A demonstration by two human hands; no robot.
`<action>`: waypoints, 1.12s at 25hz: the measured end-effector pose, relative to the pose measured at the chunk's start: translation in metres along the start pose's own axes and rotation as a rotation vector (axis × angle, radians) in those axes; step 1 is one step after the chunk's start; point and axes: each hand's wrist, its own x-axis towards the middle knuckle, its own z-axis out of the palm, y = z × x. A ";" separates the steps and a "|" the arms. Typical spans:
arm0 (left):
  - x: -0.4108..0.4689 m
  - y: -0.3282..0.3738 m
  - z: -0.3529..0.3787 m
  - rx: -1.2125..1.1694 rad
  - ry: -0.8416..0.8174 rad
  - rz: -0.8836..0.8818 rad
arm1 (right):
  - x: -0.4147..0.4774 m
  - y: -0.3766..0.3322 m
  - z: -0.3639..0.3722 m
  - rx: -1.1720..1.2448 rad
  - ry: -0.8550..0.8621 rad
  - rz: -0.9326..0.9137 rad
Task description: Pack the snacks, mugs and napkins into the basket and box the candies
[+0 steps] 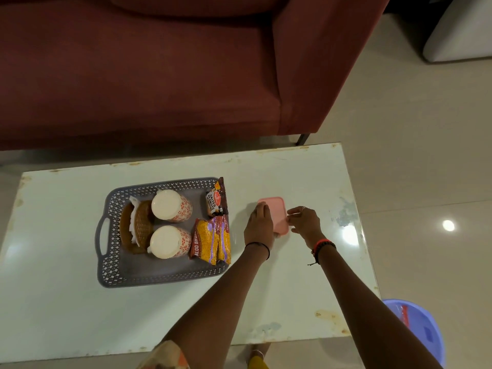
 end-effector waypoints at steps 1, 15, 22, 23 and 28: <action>0.000 0.001 -0.002 -0.018 0.001 0.003 | -0.002 0.002 -0.001 0.015 -0.017 0.013; -0.101 -0.019 0.056 -0.836 0.074 -0.468 | -0.012 -0.002 0.021 0.038 -0.077 -0.008; -0.110 -0.048 0.060 -0.791 -0.084 -0.592 | -0.022 -0.010 0.055 0.054 -0.191 -0.037; -0.110 -0.049 0.059 -0.787 -0.078 -0.588 | -0.024 -0.010 0.060 0.056 -0.205 -0.051; -0.111 -0.045 0.052 -0.803 -0.048 -0.544 | -0.030 -0.013 0.064 -0.055 -0.224 -0.099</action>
